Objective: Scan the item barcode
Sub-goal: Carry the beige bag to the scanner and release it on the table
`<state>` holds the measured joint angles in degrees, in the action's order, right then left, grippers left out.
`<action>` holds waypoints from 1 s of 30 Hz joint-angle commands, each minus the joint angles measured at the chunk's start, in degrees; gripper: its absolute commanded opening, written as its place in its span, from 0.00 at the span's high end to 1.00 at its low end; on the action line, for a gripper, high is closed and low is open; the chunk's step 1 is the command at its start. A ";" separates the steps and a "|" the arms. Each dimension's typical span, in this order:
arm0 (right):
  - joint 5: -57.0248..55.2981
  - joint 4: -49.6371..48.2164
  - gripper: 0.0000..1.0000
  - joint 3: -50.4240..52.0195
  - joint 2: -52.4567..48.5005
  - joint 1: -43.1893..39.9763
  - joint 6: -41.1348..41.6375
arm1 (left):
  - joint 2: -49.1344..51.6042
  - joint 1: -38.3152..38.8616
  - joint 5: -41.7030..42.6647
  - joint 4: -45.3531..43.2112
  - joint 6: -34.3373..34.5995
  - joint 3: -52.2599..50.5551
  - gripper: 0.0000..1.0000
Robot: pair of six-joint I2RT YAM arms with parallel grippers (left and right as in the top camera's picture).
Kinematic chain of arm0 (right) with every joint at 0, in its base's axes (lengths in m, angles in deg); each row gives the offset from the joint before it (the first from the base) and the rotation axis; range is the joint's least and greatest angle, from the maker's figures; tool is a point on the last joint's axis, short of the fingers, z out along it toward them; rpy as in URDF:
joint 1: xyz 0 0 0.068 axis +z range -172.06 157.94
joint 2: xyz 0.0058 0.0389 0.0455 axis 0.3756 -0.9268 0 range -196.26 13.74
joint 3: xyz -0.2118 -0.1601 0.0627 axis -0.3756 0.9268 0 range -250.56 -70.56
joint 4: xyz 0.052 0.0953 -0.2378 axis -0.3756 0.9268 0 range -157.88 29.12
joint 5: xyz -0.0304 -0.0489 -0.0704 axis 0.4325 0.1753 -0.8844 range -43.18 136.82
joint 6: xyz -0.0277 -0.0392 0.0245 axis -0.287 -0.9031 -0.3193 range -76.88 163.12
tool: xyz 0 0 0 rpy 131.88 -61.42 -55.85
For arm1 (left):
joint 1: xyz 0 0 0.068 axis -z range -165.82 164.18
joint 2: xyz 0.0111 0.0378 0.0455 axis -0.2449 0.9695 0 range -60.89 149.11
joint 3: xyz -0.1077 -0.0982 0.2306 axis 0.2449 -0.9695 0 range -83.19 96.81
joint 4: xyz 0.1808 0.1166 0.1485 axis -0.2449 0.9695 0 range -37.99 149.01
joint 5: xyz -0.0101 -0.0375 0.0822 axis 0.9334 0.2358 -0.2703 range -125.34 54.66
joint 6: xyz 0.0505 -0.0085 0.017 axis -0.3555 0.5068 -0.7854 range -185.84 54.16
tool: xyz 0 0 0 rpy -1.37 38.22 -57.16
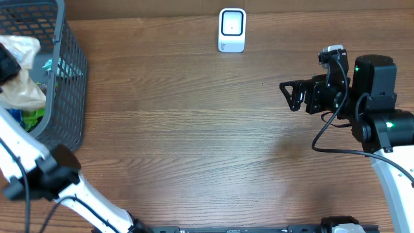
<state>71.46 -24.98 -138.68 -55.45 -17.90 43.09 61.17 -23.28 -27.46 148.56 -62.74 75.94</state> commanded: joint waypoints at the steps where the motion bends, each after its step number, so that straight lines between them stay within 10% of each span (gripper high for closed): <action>1: 0.22 -0.96 0.00 -1.33 -0.04 -0.37 -0.22 | -10.34 0.81 4.46 0.26 1.22 1.86 0.96; 18: -1.60 -2.08 0.00 -1.33 -0.04 -6.19 9.09 | -12.11 37.24 5.62 -1.29 1.36 -15.17 0.96; 30: -1.62 -1.16 0.00 -1.33 -0.04 -6.54 9.07 | -0.59 52.22 7.48 -24.26 7.93 -41.24 0.96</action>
<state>70.17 -26.10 -138.68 -55.45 -24.28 51.85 57.68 26.49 -21.05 126.95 -58.20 38.28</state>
